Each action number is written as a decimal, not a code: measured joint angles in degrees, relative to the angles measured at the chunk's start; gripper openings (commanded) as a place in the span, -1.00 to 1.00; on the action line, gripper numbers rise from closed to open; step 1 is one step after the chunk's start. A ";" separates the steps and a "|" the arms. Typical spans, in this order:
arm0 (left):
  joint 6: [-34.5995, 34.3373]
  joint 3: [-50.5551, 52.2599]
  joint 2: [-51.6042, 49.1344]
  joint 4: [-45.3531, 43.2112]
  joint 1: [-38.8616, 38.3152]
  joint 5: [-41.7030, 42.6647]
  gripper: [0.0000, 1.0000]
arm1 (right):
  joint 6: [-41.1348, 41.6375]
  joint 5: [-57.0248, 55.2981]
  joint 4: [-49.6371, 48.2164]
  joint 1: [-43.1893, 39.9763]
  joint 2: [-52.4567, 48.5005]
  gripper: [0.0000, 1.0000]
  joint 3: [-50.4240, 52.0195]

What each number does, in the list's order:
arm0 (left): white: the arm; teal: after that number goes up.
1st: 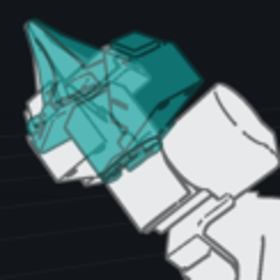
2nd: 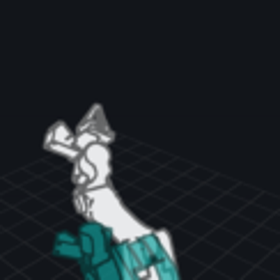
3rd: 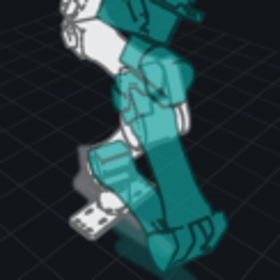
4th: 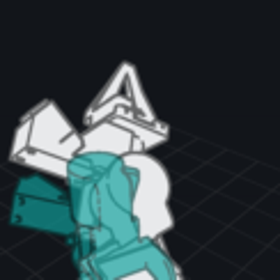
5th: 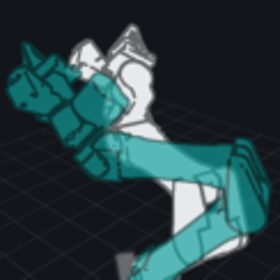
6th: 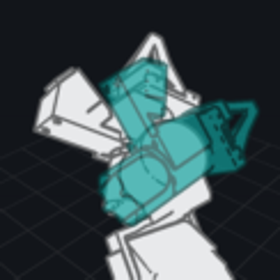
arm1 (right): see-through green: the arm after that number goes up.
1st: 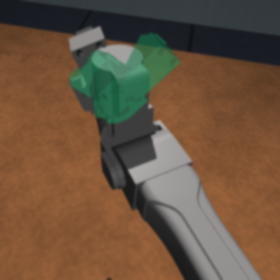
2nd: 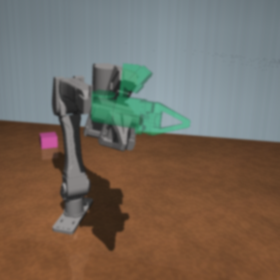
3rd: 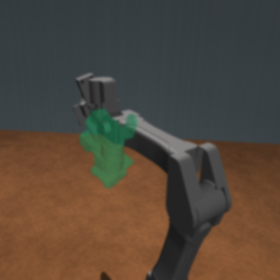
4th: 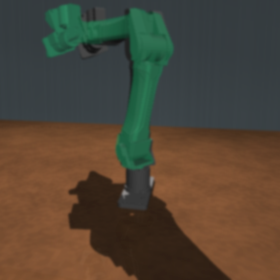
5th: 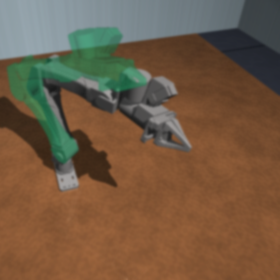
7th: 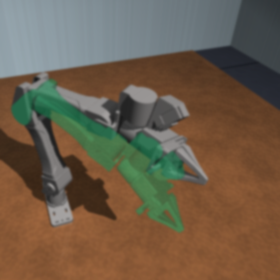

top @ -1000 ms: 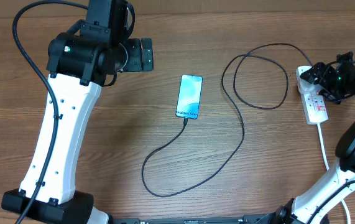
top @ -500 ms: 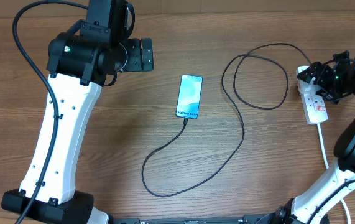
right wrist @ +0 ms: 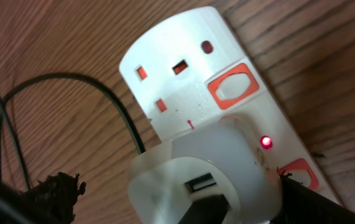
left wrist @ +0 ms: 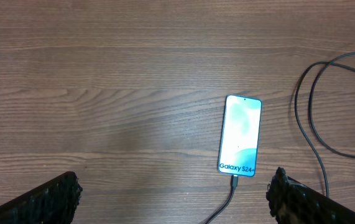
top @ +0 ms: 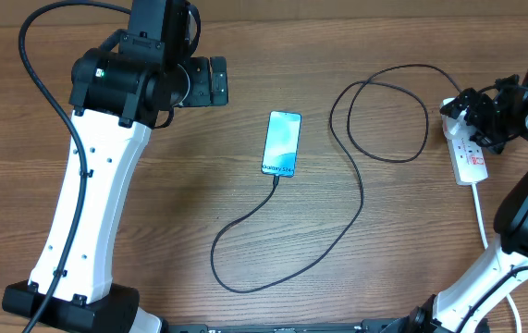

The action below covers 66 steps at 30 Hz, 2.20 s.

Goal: Plug charger to phone and switch on socket

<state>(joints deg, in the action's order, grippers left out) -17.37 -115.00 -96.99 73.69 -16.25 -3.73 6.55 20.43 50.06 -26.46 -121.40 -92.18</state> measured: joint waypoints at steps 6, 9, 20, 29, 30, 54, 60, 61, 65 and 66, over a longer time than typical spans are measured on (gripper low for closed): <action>0.00 0.00 0.00 0.00 0.00 0.00 1.00 | 2.08 -3.21 1.55 0.31 -0.17 1.00 -0.98; 0.00 0.00 0.00 0.02 0.00 0.00 1.00 | 3.10 -4.83 4.31 0.42 -0.22 1.00 -1.70; 0.00 0.00 0.00 0.02 0.00 0.00 1.00 | 4.42 -6.38 10.93 0.42 7.28 1.00 -2.75; 0.00 0.00 0.00 0.02 0.00 0.00 1.00 | 5.25 -3.30 20.37 1.16 29.90 1.00 -4.04; 0.00 0.00 0.00 0.02 0.00 0.00 1.00 | 5.31 -2.67 21.42 1.33 31.32 1.00 -4.13; 0.02 0.00 0.00 0.02 0.00 0.00 1.00 | 5.42 -0.72 24.13 1.38 34.36 1.00 -4.22; 0.02 0.00 0.00 0.02 0.00 0.00 1.00 | 5.42 -0.70 24.15 1.38 34.36 1.00 -4.22; 0.00 0.00 0.00 0.02 0.00 0.00 1.00 | 5.40 -0.70 24.11 1.38 34.36 1.00 -4.22; 0.00 0.00 0.00 0.02 0.00 0.00 1.00 | 5.42 -0.72 24.13 1.38 34.36 1.00 -4.22; 0.00 0.00 0.00 0.02 0.00 0.00 1.00 | 5.42 -0.74 24.11 1.38 34.36 1.00 -4.22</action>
<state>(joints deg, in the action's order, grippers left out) -17.37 -115.00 -96.99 73.71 -16.25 -3.73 11.97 19.68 74.17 -25.08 -87.05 -96.40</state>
